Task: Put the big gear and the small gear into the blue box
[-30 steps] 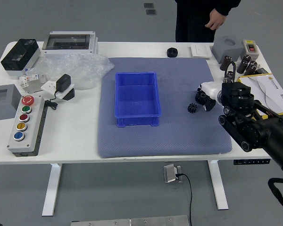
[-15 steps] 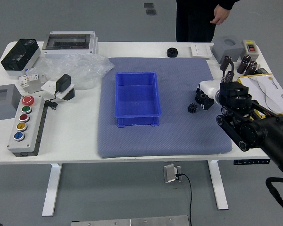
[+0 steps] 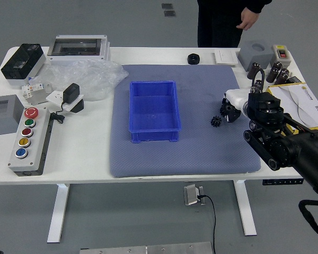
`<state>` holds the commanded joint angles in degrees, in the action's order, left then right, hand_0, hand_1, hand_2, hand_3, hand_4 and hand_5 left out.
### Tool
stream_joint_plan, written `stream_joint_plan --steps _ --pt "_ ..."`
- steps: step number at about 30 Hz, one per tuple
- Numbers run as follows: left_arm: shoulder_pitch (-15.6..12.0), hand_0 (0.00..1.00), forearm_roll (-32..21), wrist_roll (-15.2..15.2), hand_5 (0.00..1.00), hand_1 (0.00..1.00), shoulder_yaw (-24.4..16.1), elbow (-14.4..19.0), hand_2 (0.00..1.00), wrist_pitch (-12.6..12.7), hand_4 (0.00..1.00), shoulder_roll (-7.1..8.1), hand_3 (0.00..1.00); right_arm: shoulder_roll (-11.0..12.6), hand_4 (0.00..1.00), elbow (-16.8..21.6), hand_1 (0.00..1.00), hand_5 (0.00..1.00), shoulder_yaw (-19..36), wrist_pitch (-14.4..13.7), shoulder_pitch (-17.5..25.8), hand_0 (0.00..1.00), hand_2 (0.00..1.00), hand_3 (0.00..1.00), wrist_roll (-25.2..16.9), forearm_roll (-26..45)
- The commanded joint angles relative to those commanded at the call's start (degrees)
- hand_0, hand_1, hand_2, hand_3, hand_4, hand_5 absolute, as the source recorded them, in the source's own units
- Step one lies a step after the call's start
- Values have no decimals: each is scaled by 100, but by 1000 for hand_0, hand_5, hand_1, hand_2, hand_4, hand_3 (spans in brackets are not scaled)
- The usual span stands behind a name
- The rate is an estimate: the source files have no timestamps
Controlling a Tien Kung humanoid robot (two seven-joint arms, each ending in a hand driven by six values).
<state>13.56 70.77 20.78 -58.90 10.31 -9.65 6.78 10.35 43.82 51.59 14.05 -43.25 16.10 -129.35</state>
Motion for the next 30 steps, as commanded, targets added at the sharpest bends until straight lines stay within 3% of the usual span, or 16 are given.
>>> stream_joint_plan --steps 15,27,28,30 --pt "-16 824 -42 -6 379 787 1 0 780 13 664 29 763 195 545 317 466 131 151 -31 -120 564 506 577 47 6" --pt "-13 824 -56 -7 378 787 8 0 780 16 665 29 762 199 543 358 467 137 131 76 -107 563 504 575 66 69" --pt "-14 824 -58 -8 378 787 8 0 780 17 664 31 762 207 590 403 584 198 152 143 -110 638 668 671 86 74" --pt "-18 824 -60 -9 378 787 8 0 780 19 664 34 762 226 590 522 584 198 190 303 -110 638 668 671 150 71"
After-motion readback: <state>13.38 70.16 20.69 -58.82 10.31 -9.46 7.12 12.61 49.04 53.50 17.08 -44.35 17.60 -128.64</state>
